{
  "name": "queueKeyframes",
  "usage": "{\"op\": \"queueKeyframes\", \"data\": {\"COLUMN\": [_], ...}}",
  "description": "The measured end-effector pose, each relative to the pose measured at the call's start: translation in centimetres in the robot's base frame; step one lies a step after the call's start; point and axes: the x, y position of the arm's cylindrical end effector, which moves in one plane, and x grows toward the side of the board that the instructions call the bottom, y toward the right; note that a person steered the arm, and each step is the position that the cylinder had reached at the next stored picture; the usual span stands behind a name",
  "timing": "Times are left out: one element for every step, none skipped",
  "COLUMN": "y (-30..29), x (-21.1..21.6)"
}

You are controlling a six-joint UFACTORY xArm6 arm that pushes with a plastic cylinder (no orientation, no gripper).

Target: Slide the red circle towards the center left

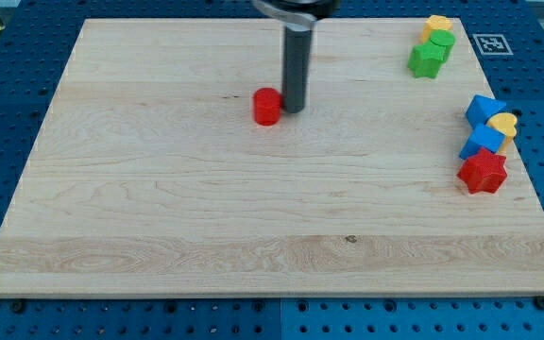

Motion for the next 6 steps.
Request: {"op": "queueKeyframes", "data": {"y": [-6.1,-7.1,-4.9,-6.2,-10.8,-14.0], "x": [0.0,0.1,1.0,1.8,1.8,1.8]}}
